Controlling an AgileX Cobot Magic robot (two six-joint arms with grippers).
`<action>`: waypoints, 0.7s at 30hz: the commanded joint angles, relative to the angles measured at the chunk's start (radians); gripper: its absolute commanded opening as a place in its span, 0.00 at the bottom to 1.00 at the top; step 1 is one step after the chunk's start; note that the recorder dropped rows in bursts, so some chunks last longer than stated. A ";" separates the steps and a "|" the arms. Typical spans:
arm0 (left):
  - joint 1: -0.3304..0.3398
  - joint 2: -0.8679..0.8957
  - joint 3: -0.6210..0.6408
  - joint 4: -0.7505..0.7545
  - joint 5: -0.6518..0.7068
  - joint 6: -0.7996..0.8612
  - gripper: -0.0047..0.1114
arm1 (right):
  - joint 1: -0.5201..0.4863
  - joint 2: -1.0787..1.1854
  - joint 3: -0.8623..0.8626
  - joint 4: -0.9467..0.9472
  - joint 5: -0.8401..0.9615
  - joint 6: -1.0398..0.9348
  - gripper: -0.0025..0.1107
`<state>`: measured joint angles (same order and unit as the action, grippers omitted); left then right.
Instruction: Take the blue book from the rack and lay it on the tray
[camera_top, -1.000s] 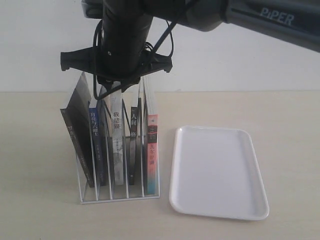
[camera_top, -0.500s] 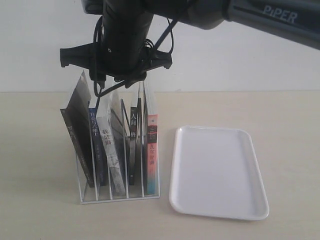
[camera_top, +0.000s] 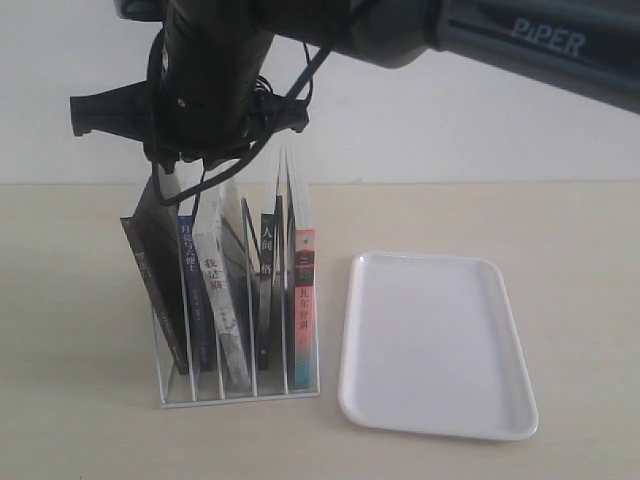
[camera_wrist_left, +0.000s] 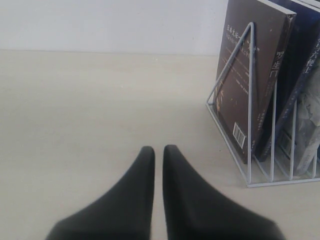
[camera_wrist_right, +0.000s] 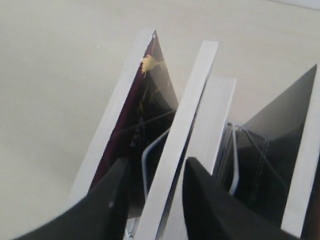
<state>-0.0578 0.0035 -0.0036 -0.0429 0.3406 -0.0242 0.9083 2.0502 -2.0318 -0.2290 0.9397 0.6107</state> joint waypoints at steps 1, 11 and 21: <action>0.004 -0.004 0.004 0.003 0.000 -0.009 0.09 | -0.001 -0.016 -0.006 -0.004 0.021 -0.010 0.20; 0.004 -0.004 0.004 0.003 0.000 -0.009 0.09 | -0.001 -0.014 -0.004 0.027 0.043 -0.015 0.27; 0.004 -0.004 0.004 0.003 0.000 -0.009 0.09 | -0.001 -0.014 -0.004 0.056 0.029 -0.015 0.27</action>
<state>-0.0578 0.0035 -0.0036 -0.0429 0.3406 -0.0242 0.9083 2.0502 -2.0318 -0.1847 0.9800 0.6030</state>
